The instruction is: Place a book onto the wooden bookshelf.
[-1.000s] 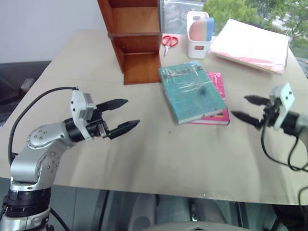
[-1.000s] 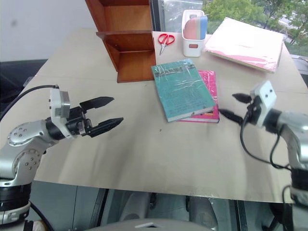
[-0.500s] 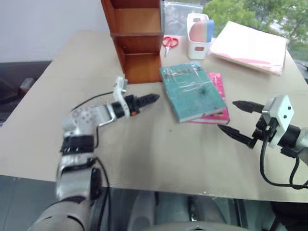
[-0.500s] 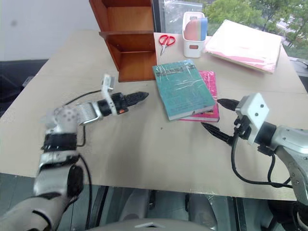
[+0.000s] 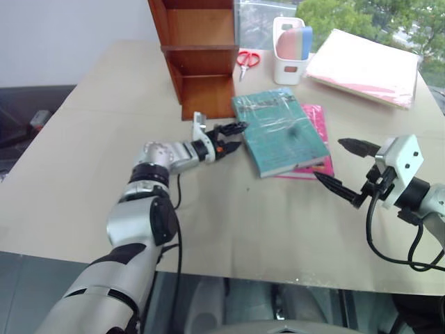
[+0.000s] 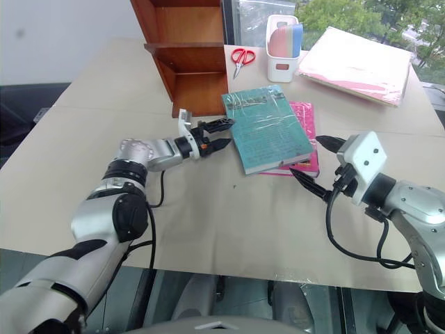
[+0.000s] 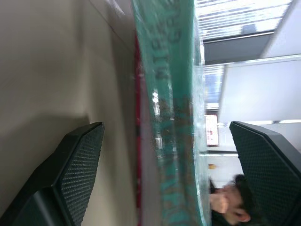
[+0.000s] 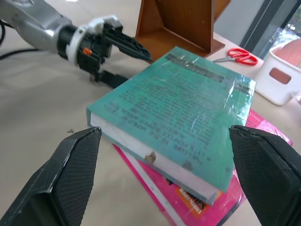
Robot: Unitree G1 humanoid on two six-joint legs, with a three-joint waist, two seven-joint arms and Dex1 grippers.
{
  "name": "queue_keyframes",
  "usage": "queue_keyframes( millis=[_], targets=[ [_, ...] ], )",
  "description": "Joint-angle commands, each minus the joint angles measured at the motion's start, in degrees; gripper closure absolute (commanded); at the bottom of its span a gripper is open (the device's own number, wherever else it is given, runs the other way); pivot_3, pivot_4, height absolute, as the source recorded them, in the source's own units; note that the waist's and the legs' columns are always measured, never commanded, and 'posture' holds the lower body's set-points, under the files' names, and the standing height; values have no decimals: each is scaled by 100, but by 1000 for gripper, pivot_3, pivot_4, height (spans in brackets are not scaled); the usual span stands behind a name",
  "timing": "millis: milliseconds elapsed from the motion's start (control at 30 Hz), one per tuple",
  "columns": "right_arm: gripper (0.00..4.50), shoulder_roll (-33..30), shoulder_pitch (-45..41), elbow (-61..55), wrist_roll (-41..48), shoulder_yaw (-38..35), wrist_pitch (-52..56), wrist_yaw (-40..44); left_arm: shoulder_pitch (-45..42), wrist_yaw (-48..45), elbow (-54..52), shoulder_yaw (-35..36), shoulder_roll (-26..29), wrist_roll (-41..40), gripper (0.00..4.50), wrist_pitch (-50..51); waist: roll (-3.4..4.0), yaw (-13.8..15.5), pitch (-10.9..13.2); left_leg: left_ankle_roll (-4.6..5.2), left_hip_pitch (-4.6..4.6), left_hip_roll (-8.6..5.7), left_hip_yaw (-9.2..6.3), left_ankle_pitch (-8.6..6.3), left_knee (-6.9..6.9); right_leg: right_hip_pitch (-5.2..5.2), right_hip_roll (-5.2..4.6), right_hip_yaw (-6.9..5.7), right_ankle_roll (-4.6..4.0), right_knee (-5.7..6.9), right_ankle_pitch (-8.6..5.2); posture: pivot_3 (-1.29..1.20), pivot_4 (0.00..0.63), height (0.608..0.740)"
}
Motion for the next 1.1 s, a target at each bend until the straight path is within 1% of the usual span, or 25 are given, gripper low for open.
queue_keyframes(
  millis=[33,267,333,367,400,467,567,600,633,700,867,967,1033,1100],
  targets=[
    [43,78,-30,-176,120,-75,-54,-155,-330,-355,133,65,-119,93,0,-68,0,-1,0,-1,-1,0,-2,0,0,0,1,-2,0,0,0,0,150,740],
    [43,70,46,-297,133,-101,-43,-284,-464,-565,394,127,-255,312,0,-230,1,-15,0,-1,-6,-1,-7,1,3,0,1,-8,0,0,0,0,150,740],
    [0,64,64,-314,122,-85,-42,-319,-483,-560,489,178,-275,333,548,-246,1,-11,0,-1,-6,-1,-9,1,3,0,1,-9,0,1,0,0,150,740],
    [0,59,80,-326,112,-74,-46,-336,-485,-568,521,188,-284,356,898,-256,0,-9,0,-2,-6,-1,-9,1,3,0,1,-10,0,1,0,0,150,740],
    [0,58,89,-341,114,-68,-45,-354,-484,-581,541,197,-289,378,1340,-261,1,-8,0,-1,-7,-1,-9,1,4,0,0,-10,0,1,0,0,150,740],
    [0,55,97,-358,120,-64,-39,-382,-481,-616,559,203,-286,427,2364,-236,1,-7,0,-1,-7,-1,-10,1,6,0,0,-11,0,1,0,0,150,740],
    [0,47,97,-374,120,-53,-28,-410,-472,-657,562,243,-226,458,3740,-160,1,-8,0,-2,-8,-1,-11,1,7,1,0,-12,0,2,0,0,150,740],
    [0,45,97,-375,119,-50,-28,-416,-468,-676,551,253,-201,467,4014,-127,1,-8,0,-2,-8,-1,-12,1,8,1,0,-13,0,3,0,0,150,740],
    [0,42,88,-365,112,-37,-30,-424,-466,-702,529,268,-166,467,4436,-85,1,-9,0,-2,-8,-1,-13,1,8,1,0,-14,0,3,0,0,150,740],
    [0,44,68,-335,86,7,-50,-429,-443,-725,431,246,-91,506,4436,-20,1,-14,0,-2,-8,-1,-14,1,9,1,1,-14,0,4,0,0,150,740],
    [0,53,19,-244,35,113,-129,-399,-333,-1082,-374,-34,80,542,4436,431,1,-11,0,-2,-10,-1,-15,1,10,1,1,-16,0,5,0,0,150,740],
    [0,67,-58,-120,9,162,-214,-343,188,-1431,-2465,-793,83,455,4436,753,2,-12,0,-3,-11,-1,-16,2,11,2,-1,-16,-1,4,0,0,150,740],
    [0,89,-129,-9,-7,230,-291,-285,572,-1623,-3955,-1347,115,459,4436,577,4,24,-1,-3,-12,0,-17,2,11,3,-1,-17,-1,2,1,0,150,740],
    [0,99,-209,110,-33,327,-377,-217,865,-1870,-5142,-1880,234,611,4436,158,4,8,-1,-4,-13,1,-23,2,18,8,-1,-23,-2,3,1,0,150,740]
  ],
)
